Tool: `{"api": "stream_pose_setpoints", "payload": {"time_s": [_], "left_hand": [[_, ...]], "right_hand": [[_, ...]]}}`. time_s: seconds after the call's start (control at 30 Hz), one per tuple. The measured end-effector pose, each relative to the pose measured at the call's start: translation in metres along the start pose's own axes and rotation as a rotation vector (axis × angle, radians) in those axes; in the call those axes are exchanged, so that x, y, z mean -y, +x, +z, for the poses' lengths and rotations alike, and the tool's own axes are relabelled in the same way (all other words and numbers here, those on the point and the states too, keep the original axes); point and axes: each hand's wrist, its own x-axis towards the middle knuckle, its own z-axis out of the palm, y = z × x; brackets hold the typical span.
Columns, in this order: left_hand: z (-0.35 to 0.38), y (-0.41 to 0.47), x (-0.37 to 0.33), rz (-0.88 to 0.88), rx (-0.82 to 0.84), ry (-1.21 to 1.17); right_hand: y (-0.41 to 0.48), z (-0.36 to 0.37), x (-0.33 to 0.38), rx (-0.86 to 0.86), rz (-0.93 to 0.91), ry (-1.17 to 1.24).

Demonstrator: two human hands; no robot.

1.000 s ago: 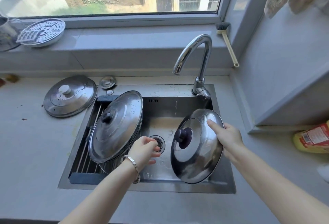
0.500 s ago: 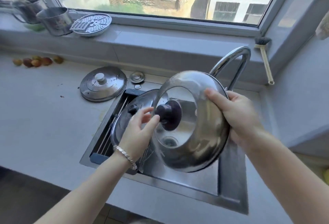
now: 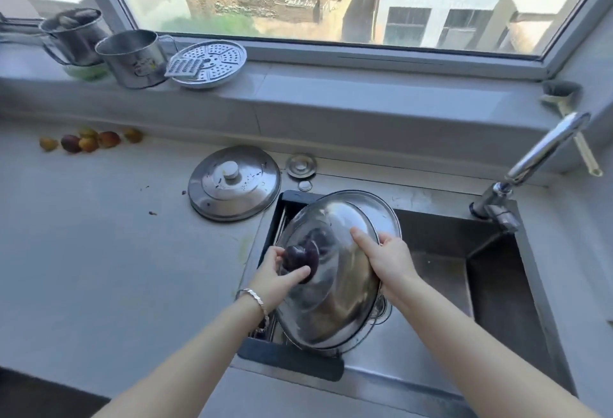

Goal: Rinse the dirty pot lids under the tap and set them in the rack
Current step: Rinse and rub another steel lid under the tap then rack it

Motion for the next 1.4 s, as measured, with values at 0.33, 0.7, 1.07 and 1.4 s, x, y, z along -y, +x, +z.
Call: {"api": "stream_pose_setpoints", "payload": {"time_s": [0.33, 0.7, 1.07, 1.4], "left_hand": [[-0.022, 0.020, 0.047, -0.072, 0.127, 0.213], [-0.021, 0.017, 0.057, 0.051, 0.054, 0.468], [-0.015, 0.027, 0.032, 0.059, 0.089, 0.604], [-0.053, 0.048, 0.017, -0.158, 0.173, 0.152]], "right_hand": [[-0.017, 0.039, -0.028, -0.159, -0.095, -0.785], [-0.025, 0.038, -0.026, -0.253, -0.243, -1.161], [-0.007, 0.024, -0.019, -0.181, -0.082, -1.176], [0.023, 0.046, 0.035, -0.067, -0.203, -1.282]]}}
